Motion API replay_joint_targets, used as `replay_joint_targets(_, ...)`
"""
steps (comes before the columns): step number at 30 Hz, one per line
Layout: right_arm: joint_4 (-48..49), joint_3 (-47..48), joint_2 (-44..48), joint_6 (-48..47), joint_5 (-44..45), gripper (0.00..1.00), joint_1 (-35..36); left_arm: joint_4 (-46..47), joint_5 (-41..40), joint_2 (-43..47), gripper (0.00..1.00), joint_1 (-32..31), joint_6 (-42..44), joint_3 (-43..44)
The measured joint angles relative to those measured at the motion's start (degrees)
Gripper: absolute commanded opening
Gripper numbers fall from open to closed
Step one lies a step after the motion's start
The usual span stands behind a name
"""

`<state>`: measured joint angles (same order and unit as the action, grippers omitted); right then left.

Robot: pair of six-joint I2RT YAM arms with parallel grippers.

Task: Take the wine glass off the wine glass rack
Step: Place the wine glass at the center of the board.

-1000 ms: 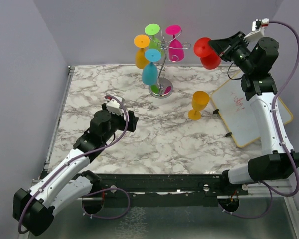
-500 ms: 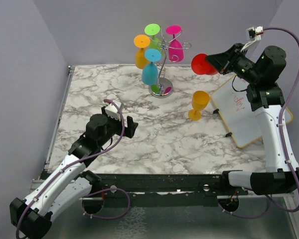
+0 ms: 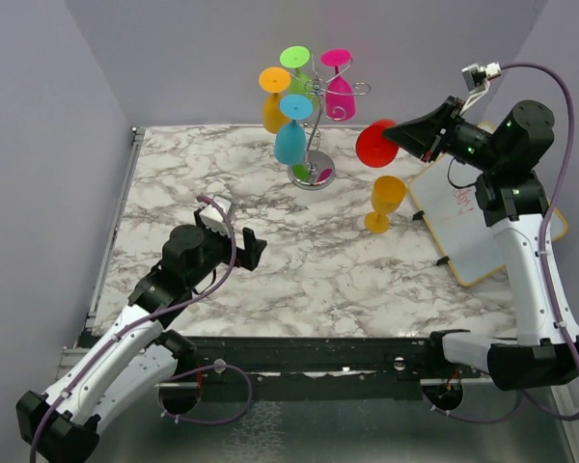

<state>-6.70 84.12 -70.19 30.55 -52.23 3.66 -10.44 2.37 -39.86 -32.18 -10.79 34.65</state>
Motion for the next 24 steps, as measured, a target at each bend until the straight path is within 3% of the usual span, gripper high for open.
replay_joint_targets(3,-0.13,-0.09,0.68,-0.59,-0.96,0.01,3.54,-0.09,0.59,0.66,0.99,0.00,-0.85,0.00)
replay_joint_targets(9,-8.35,0.50,-0.66,-8.09,0.81,0.01,20.31,-0.46,1.66,3.10,0.99,0.00,-2.27,-0.07)
replay_joint_targets(18,-6.32,-21.14,6.49,-7.48,4.31,0.01,22.18,0.00,-0.76,7.80,0.99,0.22,-2.49,-0.46)
replay_joint_targets(22,-4.46,-27.78,9.14,-5.84,5.01,0.01,23.28,3.58,5.99,7.17,0.89,0.35,-4.00,-1.57)
replay_joint_targets(24,-2.80,-29.90,10.25,-4.76,4.98,0.01,23.41,6.78,12.11,4.44,0.89,0.31,-6.03,-1.62)
